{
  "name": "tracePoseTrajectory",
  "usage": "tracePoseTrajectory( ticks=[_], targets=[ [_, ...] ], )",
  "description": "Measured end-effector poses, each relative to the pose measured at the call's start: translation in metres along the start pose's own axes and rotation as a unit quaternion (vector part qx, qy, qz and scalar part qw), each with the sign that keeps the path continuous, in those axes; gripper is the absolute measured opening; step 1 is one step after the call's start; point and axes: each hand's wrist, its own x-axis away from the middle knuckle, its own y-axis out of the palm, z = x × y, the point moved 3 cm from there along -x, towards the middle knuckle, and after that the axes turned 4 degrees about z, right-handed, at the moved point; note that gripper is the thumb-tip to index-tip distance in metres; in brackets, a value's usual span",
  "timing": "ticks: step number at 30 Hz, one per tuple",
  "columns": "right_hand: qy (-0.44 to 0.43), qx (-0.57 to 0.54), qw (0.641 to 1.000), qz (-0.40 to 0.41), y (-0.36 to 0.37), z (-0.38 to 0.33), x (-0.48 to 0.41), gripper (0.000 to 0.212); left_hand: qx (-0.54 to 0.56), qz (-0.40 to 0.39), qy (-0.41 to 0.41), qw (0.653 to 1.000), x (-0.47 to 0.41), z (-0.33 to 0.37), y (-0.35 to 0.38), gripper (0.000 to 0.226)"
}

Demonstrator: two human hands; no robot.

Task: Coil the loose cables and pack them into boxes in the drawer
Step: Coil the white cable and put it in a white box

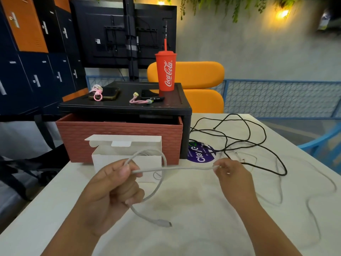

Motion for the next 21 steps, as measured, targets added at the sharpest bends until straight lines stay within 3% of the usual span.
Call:
tracePoseTrajectory(
  ticks=[3, 6, 8, 11, 13, 15, 17, 18, 20, 21],
  targets=[
    [0.049, -0.185, 0.978, -0.083, 0.008, -0.008, 0.006, 0.015, -0.037, 0.144, -0.018, 0.989, 0.0, -0.001, -0.004, 0.041],
    [0.109, -0.463, 0.854, -0.211, 0.005, -0.023, 0.015, 0.011, -0.062, 0.195, -0.039, 0.978, -0.002, -0.005, 0.001, 0.054],
    [0.102, -0.528, 0.794, -0.283, 0.0, -0.032, 0.019, 0.015, -0.071, 0.195, -0.057, 0.977, -0.003, -0.008, 0.001, 0.055],
    [0.086, -0.551, 0.773, -0.302, -0.006, -0.032, 0.018, 0.045, -0.079, 0.192, -0.07, 0.976, -0.004, -0.01, 0.001, 0.055],
    [0.085, -0.549, 0.79, -0.259, -0.014, -0.03, 0.013, 0.038, -0.074, 0.197, -0.07, 0.975, -0.004, -0.009, 0.0, 0.056],
    [0.083, -0.471, 0.862, -0.168, -0.024, -0.026, 0.006, 0.014, -0.069, 0.202, -0.071, 0.974, -0.004, -0.008, 0.0, 0.056],
    [0.05, -0.262, 0.962, -0.056, -0.031, -0.015, -0.002, 0.024, -0.066, 0.202, -0.074, 0.974, -0.004, -0.008, 0.0, 0.056],
    [0.013, -0.143, 0.989, -0.023, -0.034, -0.011, -0.004, 0.024, -0.065, 0.202, -0.077, 0.974, -0.004, -0.009, 0.0, 0.055],
    [-0.04, 0.04, 0.998, -0.021, -0.033, -0.008, -0.002, 0.018, -0.06, 0.201, -0.082, 0.974, -0.004, -0.01, 0.0, 0.055],
    [-0.043, 0.077, 0.996, -0.031, -0.03, -0.005, -0.002, 0.017, -0.057, 0.2, -0.085, 0.974, -0.004, -0.01, 0.0, 0.055]
  ],
)
